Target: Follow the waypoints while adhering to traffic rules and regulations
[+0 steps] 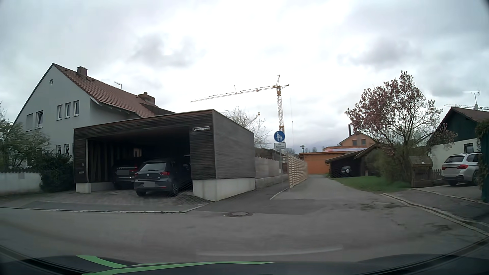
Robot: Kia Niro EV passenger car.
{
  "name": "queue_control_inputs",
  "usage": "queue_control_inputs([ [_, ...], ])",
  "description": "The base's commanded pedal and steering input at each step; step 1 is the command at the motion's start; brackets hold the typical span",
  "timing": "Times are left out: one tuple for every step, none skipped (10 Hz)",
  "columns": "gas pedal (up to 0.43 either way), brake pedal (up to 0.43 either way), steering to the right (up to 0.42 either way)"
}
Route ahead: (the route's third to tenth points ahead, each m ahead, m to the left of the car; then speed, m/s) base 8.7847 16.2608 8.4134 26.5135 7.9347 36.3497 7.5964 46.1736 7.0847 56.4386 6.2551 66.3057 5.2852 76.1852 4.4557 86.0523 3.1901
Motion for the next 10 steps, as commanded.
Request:
queue_control_inputs([
  [0.098, 0.0, -0.411],
  [0.098, 0.0, -0.436],
  [0.098, 0.0, -0.453],
  [0.098, 0.0, -0.46],
  [0.098, 0.0, -0.468],
  [0.098, 0.0, -0.481],
  [0.098, 0.0, -0.493],
  [0.098, 0.0, -0.51],
  [0.098, 0.0, -0.533],
  [0.098, 0.0, -0.554],
])
